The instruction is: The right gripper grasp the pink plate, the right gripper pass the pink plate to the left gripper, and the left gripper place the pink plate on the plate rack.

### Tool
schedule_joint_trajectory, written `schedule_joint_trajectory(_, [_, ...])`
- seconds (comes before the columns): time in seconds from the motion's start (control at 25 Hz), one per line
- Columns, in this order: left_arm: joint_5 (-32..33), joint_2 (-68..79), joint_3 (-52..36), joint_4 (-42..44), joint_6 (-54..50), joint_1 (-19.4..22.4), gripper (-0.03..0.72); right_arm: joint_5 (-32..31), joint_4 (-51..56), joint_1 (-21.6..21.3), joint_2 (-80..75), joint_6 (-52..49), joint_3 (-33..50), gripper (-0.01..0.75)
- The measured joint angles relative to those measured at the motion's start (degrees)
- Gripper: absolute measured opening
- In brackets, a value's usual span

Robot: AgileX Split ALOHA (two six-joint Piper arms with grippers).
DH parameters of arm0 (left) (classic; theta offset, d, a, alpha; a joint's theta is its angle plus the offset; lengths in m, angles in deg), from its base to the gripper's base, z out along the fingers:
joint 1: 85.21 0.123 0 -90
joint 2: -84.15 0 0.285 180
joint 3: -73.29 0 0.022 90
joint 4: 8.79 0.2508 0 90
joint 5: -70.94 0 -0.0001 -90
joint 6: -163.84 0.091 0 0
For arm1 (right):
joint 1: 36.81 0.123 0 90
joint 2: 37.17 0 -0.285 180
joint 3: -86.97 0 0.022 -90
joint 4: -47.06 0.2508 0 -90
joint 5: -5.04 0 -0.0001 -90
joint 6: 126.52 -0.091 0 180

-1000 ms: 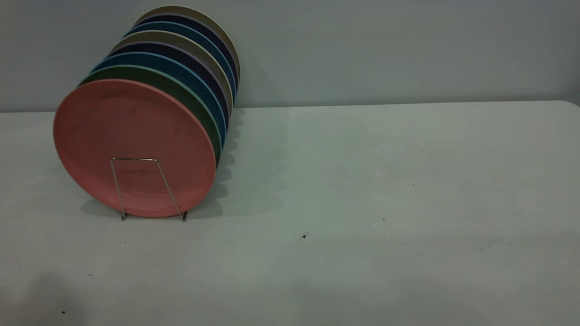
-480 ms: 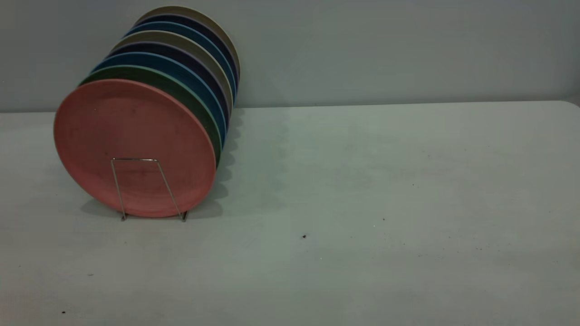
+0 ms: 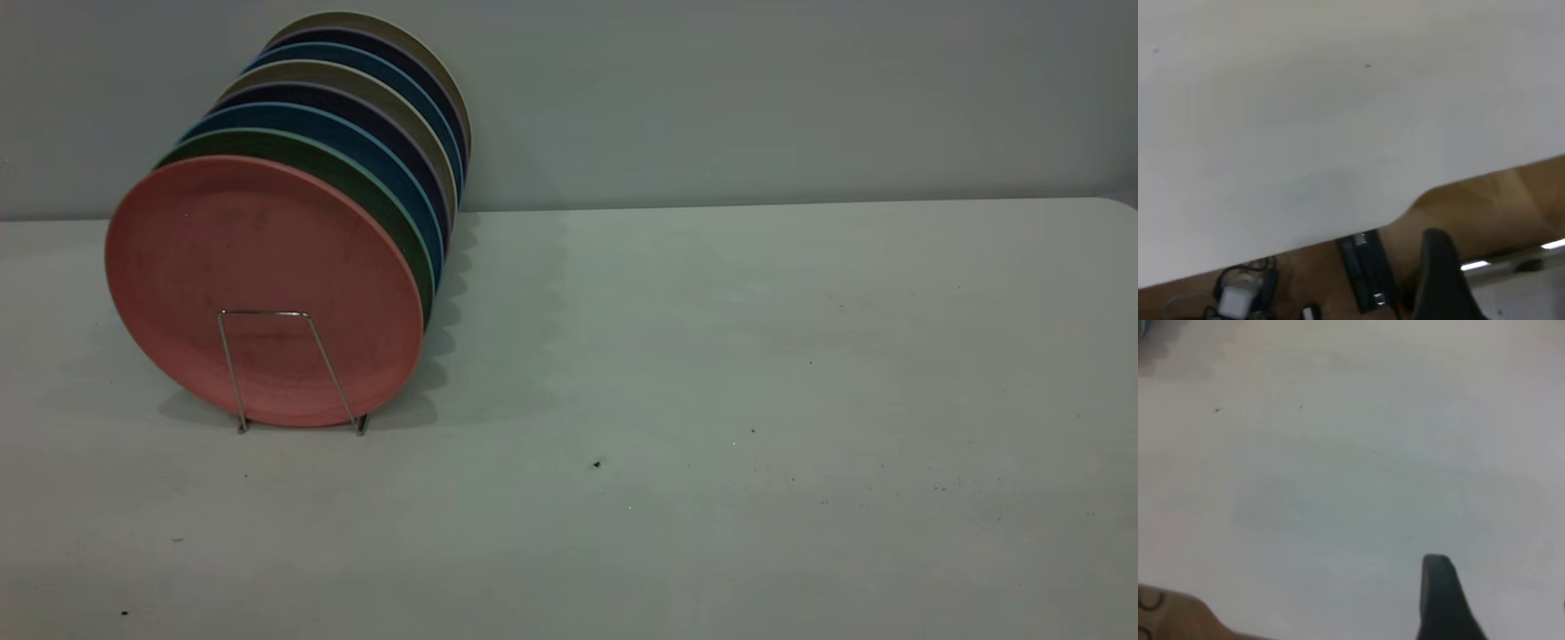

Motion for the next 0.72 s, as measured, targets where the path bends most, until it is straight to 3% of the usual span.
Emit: schedule_joint_trajectory(0.72, [-0.16, -6.64, -0.64, 0.68, -2.68, 0.0, 0.473, 0.0, 0.12, -0.29, 0.0, -0.04, 0.0, 0.446])
